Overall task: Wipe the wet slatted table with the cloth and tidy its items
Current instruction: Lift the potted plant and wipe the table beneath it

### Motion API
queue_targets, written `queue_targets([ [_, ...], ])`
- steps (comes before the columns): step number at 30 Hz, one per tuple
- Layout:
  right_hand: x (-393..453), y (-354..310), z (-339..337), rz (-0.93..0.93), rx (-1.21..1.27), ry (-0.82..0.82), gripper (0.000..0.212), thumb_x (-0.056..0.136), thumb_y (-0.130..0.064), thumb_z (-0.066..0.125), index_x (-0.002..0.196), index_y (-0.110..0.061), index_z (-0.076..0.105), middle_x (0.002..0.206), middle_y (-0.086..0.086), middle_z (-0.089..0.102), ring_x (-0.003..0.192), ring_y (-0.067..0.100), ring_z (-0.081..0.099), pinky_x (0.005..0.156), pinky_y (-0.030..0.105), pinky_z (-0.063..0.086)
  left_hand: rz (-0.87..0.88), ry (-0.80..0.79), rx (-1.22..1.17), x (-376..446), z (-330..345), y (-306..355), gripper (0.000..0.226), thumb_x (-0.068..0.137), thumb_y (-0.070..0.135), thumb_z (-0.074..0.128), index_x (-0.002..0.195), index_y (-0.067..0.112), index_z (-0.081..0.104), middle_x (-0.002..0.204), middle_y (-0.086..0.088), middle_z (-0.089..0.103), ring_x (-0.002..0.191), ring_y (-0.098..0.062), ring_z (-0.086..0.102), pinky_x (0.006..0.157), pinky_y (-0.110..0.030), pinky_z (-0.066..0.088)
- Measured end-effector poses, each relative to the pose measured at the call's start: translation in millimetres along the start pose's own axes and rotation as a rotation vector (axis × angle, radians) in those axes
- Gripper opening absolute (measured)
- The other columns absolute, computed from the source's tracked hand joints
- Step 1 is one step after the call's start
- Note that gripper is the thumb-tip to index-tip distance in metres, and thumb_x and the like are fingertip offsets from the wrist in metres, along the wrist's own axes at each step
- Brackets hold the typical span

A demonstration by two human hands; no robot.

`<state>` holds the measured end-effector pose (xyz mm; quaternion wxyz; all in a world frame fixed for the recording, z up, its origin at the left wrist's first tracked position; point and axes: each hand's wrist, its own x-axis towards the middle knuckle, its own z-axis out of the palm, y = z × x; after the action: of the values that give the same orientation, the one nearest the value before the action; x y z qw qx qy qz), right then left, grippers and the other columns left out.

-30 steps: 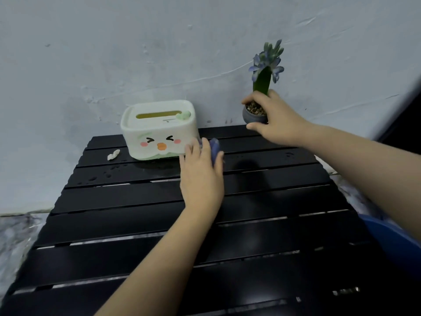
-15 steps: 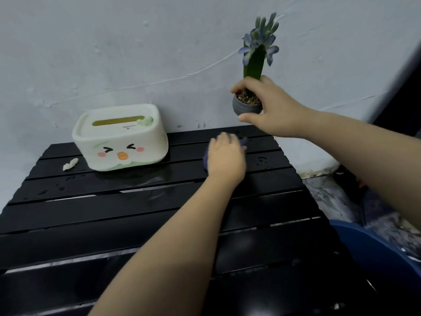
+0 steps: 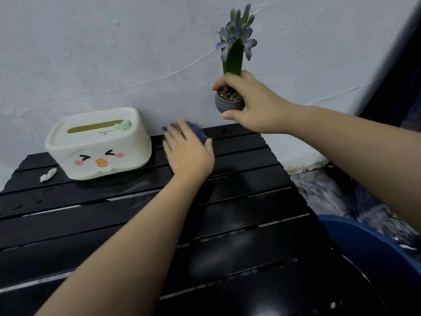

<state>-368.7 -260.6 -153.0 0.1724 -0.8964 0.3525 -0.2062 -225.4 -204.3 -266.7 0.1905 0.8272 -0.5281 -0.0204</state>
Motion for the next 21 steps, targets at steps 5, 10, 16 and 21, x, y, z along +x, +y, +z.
queue_targets([
  [5, 6.4, 5.0, -0.6, -0.006, 0.012, 0.026, 0.045, 0.088, -0.017, 0.068, 0.128, -0.024, 0.048, 0.125, 0.008, 0.042, 0.112, 0.021, 0.048, 0.093, 0.021, 0.034, 0.137, -0.054, 0.040, 10.5, 21.5, 2.6, 0.059, 0.103, 0.037, 0.037, 0.152, 0.005, 0.030, 0.158, -0.020, 0.032, 0.146, -0.035, 0.028, 0.122, -0.045, 0.020],
  [10, 6.4, 8.0, -0.6, -0.004, 0.023, 0.042, 0.045, 0.087, -0.016, 0.068, 0.128, -0.023, 0.049, 0.124, 0.008, 0.042, 0.112, 0.020, 0.048, 0.093, 0.021, 0.035, 0.489, -0.120, -0.168, 22.3, 26.3, 27.5, 0.044, 0.101, 0.028, 0.049, 0.141, 0.010, 0.050, 0.143, -0.012, 0.053, 0.130, -0.033, 0.048, 0.106, -0.040, 0.036],
  [16, 2.4, 6.4, -2.1, -0.003, 0.000, 0.034, 0.046, 0.087, -0.017, 0.068, 0.128, -0.021, 0.048, 0.123, 0.010, 0.043, 0.111, 0.023, 0.049, 0.094, 0.022, 0.036, 0.634, -0.328, -0.496, -7.4, 21.8, 71.4, 0.029, 0.099, 0.027, 0.055, 0.126, 0.027, 0.065, 0.122, 0.005, 0.070, 0.117, -0.019, 0.060, 0.094, -0.026, 0.043],
  [21, -0.7, 4.0, -4.4, 0.015, 0.000, 0.013, 0.045, 0.089, -0.018, 0.066, 0.129, -0.024, 0.047, 0.124, 0.010, 0.042, 0.111, 0.025, 0.048, 0.093, 0.025, 0.037, 0.927, -0.396, -0.530, -84.3, 11.4, 79.1, 0.027, 0.099, 0.022, 0.057, 0.124, 0.015, 0.065, 0.110, -0.007, 0.071, 0.106, -0.028, 0.062, 0.091, -0.037, 0.047],
])
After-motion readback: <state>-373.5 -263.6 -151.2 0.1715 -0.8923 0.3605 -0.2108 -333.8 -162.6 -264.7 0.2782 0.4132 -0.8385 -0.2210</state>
